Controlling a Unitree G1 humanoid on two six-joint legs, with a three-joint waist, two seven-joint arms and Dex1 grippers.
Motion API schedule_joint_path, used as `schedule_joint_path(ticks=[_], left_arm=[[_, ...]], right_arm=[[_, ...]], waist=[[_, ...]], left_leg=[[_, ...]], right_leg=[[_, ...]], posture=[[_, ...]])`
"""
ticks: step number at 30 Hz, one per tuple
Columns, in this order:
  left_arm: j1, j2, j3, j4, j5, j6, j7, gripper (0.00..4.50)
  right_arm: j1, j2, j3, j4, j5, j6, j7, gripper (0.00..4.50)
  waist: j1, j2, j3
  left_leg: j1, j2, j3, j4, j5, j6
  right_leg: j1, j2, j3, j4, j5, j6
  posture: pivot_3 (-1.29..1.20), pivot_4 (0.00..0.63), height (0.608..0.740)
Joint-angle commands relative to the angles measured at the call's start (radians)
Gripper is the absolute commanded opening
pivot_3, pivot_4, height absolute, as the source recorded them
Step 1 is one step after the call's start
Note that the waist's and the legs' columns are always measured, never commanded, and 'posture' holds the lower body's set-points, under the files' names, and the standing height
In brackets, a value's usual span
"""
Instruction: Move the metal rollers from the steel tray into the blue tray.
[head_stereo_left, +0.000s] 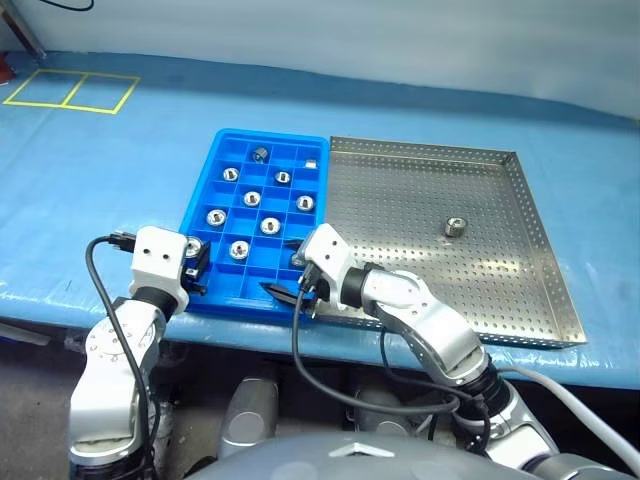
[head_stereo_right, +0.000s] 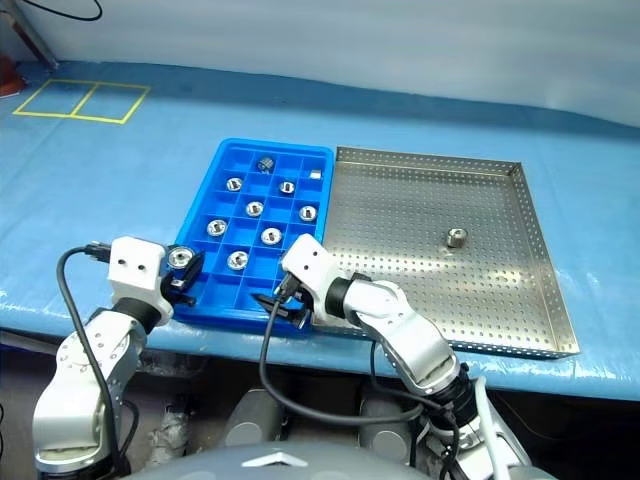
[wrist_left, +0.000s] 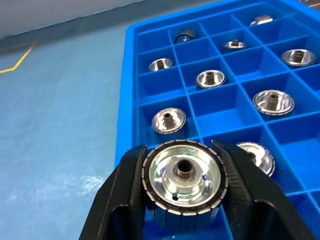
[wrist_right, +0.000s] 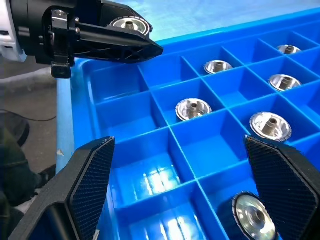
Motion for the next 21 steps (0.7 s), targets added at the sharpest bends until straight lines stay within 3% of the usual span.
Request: schedule_joint_path(ticks=[1, 9, 17, 21], left_arm=[[0.01, 0.019, 0.0, -0.074, 0.0, 0.029, 0.012, 1.75], [0.024, 0.047, -0.031, -0.088, 0.003, 0.133, 0.027, 1.75], [-0.051, 0.014, -0.038, -0.06, -0.029, 0.103, 0.03, 4.34], [-0.106, -0.027, -0.08, 0.016, -0.039, -0.007, 0.042, 4.43]], right_arm=[[-0.017, 0.004, 0.0, -0.011, 0.004, -0.022, 0.012, 4.37], [-0.013, 0.008, -0.002, -0.014, -0.001, -0.018, 0.003, 4.37], [0.005, 0.008, -0.035, -0.037, -0.003, -0.014, -0.032, 4.37], [0.009, 0.003, -0.106, -0.058, -0.003, -0.006, -0.077, 4.37]], waist=[[0.007, 0.0, 0.0], [0.016, 0.0, 0.0], [0.016, 0.0, 0.0], [0.015, 0.0, 0.0]], left_leg=[[0.0, 0.0, 0.0, 0.0, 0.0, 0.0], [0.0, 0.0, 0.0, -0.001, 0.0, 0.0], [0.0, 0.0, 0.0, -0.001, 0.0, 0.0], [0.0, 0.0, 0.001, -0.001, 0.0, 0.0]], right_leg=[[0.0, 0.0, 0.0, 0.0, 0.0, 0.0], [-0.001, 0.0, 0.0, 0.0, 0.0, -0.001], [-0.001, 0.0, 0.0, -0.001, 0.0, -0.001], [-0.001, -0.001, 0.0, -0.001, 0.0, -0.001]], posture=[[0.29, 0.15, 0.74], [0.29, 0.15, 0.74], [0.24, 0.15, 0.74], [0.21, 0.15, 0.74]])
